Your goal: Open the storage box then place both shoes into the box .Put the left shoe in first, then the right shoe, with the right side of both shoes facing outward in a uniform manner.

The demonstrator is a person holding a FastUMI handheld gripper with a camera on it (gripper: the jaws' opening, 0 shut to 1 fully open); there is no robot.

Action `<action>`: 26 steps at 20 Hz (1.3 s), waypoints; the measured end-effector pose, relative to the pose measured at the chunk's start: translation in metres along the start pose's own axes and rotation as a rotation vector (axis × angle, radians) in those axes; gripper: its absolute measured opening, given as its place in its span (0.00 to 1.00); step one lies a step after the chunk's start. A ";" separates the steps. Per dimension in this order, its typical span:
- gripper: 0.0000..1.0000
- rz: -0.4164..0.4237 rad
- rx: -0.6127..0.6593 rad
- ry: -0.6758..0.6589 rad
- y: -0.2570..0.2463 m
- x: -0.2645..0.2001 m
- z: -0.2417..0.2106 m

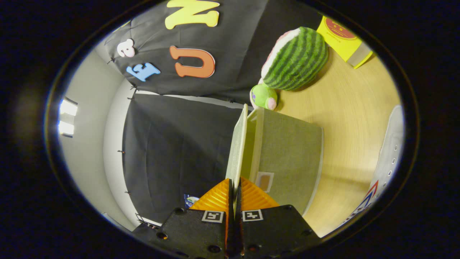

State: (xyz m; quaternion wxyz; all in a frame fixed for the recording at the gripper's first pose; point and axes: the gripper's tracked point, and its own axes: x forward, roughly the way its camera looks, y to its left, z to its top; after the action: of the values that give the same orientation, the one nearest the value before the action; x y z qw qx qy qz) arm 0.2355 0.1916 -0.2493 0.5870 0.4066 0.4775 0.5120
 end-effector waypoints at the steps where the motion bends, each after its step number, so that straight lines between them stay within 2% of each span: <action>1: 0.05 -0.001 -0.017 -0.006 0.013 0.001 0.000; 4: 0.06 -0.030 -0.039 -0.069 0.043 0.009 0.010; 7: 0.06 -0.013 -0.077 -0.092 0.079 0.029 0.002; 14: 0.06 -0.008 -0.142 -0.130 0.138 0.098 -0.015; 19: 0.07 0.015 -0.151 -0.172 0.157 0.157 -0.024; 22: 0.13 0.004 -0.177 -0.141 0.162 0.189 -0.037; 26: 1.00 -0.093 -0.310 -0.117 0.161 0.199 -0.053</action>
State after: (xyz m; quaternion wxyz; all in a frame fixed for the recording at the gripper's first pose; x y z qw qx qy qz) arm 0.1530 0.4115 -0.1337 0.6926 0.3178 0.3761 0.5271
